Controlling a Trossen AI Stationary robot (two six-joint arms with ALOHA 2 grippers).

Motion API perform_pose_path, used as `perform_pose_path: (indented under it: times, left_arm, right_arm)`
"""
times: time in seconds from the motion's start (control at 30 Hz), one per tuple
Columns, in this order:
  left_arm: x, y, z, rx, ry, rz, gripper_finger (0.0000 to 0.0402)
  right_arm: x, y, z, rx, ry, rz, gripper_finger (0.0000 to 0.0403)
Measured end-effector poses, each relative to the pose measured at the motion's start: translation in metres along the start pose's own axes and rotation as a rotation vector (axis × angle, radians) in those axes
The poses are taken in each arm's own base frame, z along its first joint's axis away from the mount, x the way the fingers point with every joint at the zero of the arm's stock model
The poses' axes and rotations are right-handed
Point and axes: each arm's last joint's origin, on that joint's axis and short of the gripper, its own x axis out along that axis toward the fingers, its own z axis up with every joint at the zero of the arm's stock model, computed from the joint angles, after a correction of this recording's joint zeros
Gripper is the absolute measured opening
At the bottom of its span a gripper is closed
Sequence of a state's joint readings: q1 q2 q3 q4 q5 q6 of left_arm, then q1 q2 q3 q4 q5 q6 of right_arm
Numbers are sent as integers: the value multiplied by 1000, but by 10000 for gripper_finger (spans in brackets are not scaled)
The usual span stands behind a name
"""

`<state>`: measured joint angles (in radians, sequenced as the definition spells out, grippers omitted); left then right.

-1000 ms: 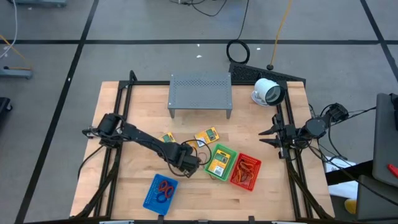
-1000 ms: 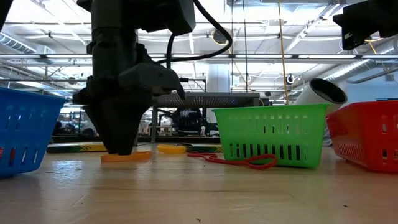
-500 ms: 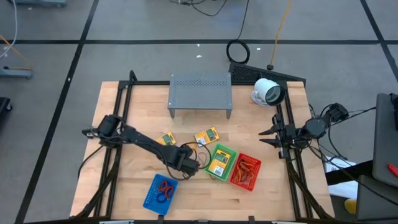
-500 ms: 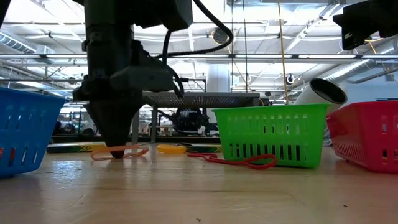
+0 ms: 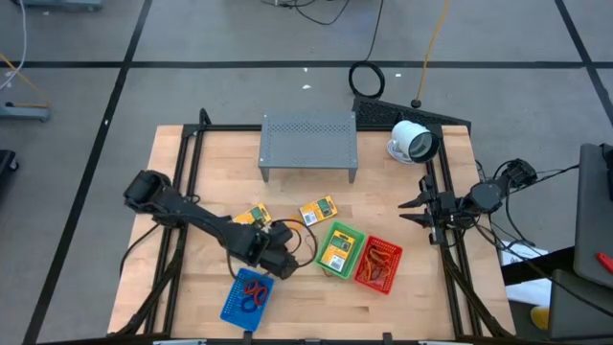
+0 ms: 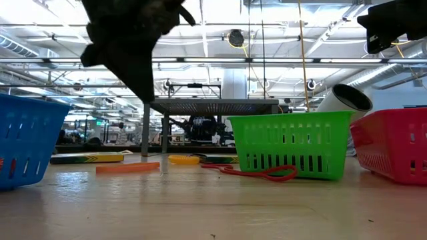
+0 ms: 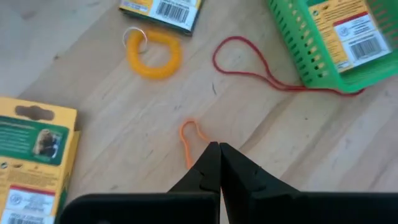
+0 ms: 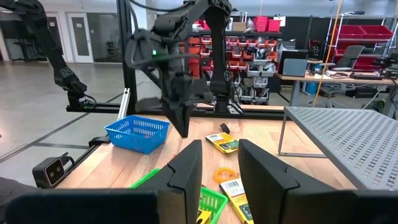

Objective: Pick & Place Office Desk Supplies
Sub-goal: Put the orange rubber band into the red bin

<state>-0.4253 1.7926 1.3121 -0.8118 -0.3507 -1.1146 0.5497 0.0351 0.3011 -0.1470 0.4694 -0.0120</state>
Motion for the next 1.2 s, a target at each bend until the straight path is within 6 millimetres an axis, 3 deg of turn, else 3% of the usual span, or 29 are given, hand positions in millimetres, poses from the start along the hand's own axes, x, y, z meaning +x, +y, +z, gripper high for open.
perform_pose_path:
  times: [0.1, 0.2, 0.47, 0.83, 1.2]
  left_arm:
    - [1, 3, -3, -20, 28, 40, 2]
    - [16, 3, -4, -30, 75, 68, 17]
    - [52, -4, 8, -39, 198, 46, 95]
    - [51, -4, 14, -43, 251, 92, 189]
    - [50, -2, 13, -56, 272, 107, 204]
  right_arm:
    - [0, 0, 0, 0, 0, 0, 95]
    - [0, 0, 0, 0, 0, 0, 95]
    - [0, 0, 0, 0, 1, 0, 96]
    - [0, 0, 0, 0, 0, 0, 95]
    - [0, 0, 0, 0, 0, 0, 94]
